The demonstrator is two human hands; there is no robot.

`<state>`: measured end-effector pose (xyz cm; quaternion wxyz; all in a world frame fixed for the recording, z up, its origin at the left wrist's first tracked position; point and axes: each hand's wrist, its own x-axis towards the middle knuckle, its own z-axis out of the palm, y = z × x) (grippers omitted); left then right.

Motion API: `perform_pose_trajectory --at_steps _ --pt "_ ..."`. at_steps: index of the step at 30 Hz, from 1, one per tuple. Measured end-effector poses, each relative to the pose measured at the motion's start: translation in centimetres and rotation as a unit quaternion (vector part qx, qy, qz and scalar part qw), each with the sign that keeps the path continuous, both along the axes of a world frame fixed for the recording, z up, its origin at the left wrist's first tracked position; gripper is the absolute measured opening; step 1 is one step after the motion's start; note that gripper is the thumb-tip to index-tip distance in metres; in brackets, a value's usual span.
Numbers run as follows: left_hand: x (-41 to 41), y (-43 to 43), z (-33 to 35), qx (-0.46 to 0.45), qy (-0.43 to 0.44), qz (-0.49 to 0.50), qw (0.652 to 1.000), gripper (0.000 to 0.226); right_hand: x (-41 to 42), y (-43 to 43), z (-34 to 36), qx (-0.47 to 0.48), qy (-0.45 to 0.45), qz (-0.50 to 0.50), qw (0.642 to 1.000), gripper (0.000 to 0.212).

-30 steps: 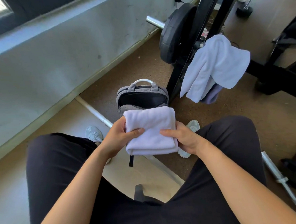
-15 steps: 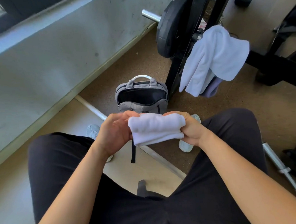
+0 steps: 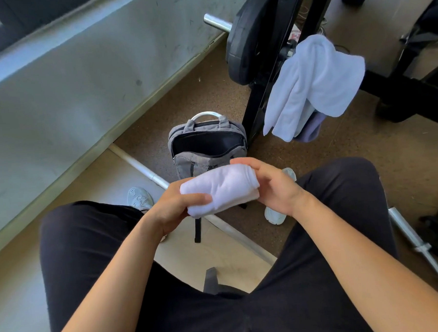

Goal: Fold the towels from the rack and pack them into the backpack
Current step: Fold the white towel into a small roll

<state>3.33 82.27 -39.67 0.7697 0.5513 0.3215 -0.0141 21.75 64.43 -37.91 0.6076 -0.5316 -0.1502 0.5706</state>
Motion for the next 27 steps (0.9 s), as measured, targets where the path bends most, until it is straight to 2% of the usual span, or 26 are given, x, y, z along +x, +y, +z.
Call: perform_pose_trajectory --at_steps 2,3,4,5,7,10,12,15,19,21,24,27 --pt "0.0 0.2 -0.2 0.032 -0.006 0.039 0.999 0.054 0.7 0.0 -0.1 0.002 0.044 -0.042 0.998 0.046" --pt "0.0 0.2 -0.3 0.064 -0.005 0.048 0.997 0.049 0.9 0.0 -0.3 -0.015 0.005 -0.051 0.999 0.045" --pt "0.0 0.1 -0.5 0.111 -0.002 0.049 0.993 0.045 0.9 0.1 -0.6 -0.043 -0.080 -0.047 0.995 0.049" --pt "0.0 0.1 -0.8 0.167 0.002 0.040 0.985 0.042 0.8 0.0 -0.8 -0.070 -0.195 -0.026 0.978 0.060" --pt "0.0 -0.1 -1.2 0.258 0.001 0.002 0.966 0.041 0.0 0.0 -1.0 -0.087 -0.392 0.058 0.914 0.087" --pt "0.1 -0.4 -1.1 0.276 -0.015 -0.047 0.960 0.040 -1.6 0.7 -1.3 -0.098 -0.527 0.178 0.825 0.099" --pt "0.0 -0.3 -0.9 0.288 -0.021 -0.082 0.954 0.041 -2.3 1.1 -1.5 -0.122 -0.539 0.224 0.802 0.089" --pt "-0.3 0.0 -0.4 0.293 -0.027 -0.120 0.948 0.043 -2.0 0.8 -1.6 -0.135 -0.470 0.241 0.839 0.067" --pt "0.3 0.9 -0.5 0.282 -0.002 -0.085 0.956 0.040 -1.3 0.7 -1.5 -0.113 -0.459 0.261 0.842 0.052" --pt "0.7 1.3 -0.9 0.280 0.017 -0.083 0.956 0.040 -0.9 0.8 -1.5 -0.109 -0.458 0.251 0.846 0.048" --pt "1.6 2.2 -1.3 0.274 0.034 -0.117 0.954 0.042 0.4 1.1 -1.5 -0.122 -0.452 0.224 0.855 0.054" --pt "3.2 4.3 -1.2 0.277 0.039 -0.140 0.950 0.044 2.6 1.9 -1.6 -0.140 -0.469 0.191 0.851 0.050"
